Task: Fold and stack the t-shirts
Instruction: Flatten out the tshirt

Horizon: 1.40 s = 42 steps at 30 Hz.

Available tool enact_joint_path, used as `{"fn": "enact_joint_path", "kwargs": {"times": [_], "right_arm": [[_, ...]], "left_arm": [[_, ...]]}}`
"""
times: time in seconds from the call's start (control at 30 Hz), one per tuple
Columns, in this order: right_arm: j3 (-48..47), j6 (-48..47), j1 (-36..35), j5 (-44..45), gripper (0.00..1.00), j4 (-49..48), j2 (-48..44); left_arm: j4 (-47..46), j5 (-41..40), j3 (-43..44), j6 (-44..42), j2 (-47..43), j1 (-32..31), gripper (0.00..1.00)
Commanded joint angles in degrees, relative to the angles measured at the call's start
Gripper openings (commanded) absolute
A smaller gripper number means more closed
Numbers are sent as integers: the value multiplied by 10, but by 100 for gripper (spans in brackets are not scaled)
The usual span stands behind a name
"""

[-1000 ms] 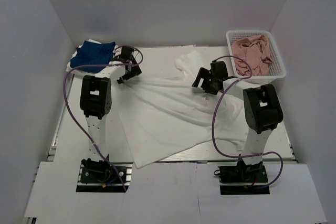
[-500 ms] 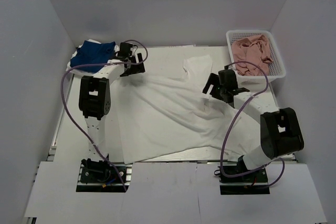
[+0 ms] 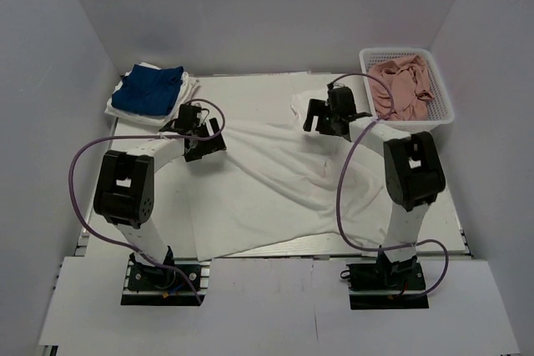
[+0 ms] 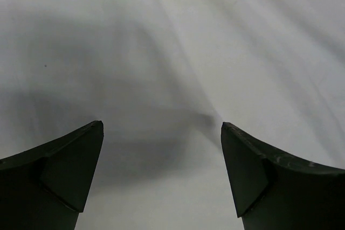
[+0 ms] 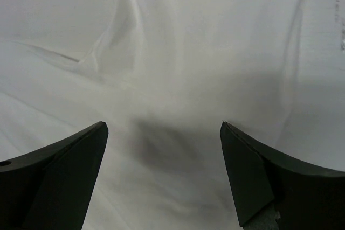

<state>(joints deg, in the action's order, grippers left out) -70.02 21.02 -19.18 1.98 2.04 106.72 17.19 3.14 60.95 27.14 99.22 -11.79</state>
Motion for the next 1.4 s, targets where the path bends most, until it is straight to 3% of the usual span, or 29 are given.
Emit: {"fn": "enact_joint_path", "kwargs": {"times": [0.0,0.13,0.43,0.63,0.8,0.97,1.13,1.27,1.37], "right_arm": [[-67,15,-2,-13,90,40,69],[-141,65,10,62,90,148,136],[-316,83,57,79,90,314,259],[-461,46,100,51,90,316,328],[-586,31,108,65,90,275,387],[-540,-2,115,78,90,153,355],[-593,-108,107,-12,90,169,356],[-466,-169,82,-42,90,162,242],[-323,-178,57,-23,90,137,127]], "left_arm": [[-23,-28,-8,13,-3,0,100],[-31,-28,25,-10,55,0,100],[10,17,247,-28,240,12,100],[78,0,452,-69,356,12,100],[113,-12,507,-89,395,12,100],[94,7,483,-102,368,12,100],[100,21,508,-108,339,12,100],[82,27,479,-108,274,0,100],[33,78,384,-87,195,-5,100]]}}
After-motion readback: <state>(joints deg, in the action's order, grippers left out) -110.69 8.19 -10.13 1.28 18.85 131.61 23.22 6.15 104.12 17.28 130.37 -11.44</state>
